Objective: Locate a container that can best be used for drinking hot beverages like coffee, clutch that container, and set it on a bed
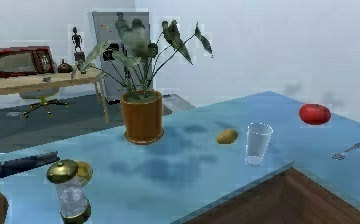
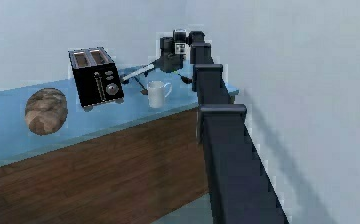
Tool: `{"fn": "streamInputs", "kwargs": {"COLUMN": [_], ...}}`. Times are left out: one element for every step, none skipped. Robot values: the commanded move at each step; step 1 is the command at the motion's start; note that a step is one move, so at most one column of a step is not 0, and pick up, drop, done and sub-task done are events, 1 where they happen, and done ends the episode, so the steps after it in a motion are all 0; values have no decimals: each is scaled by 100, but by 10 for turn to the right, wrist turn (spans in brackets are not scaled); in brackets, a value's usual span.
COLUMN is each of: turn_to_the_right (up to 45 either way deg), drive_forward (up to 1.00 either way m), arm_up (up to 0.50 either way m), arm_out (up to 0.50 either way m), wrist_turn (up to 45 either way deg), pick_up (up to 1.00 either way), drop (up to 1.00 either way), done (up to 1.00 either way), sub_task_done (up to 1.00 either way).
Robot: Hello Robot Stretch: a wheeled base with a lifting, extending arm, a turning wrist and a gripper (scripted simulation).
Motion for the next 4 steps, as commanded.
{"fn": "streamInputs", "kwargs": {"turn_to_the_right": [0, 0, 0, 0], "drive_forward": [0, 0, 0, 0], "arm_up": [0, -16, 0, 10], "arm_out": [0, 0, 0, 0], "wrist_turn": [150, 0, 0, 0], "pick_up": [0, 0, 100, 0], "drop": [0, 0, 0, 0], "done": [0, 0, 0, 0], "sub_task_done": [0, 0, 0, 0]}}
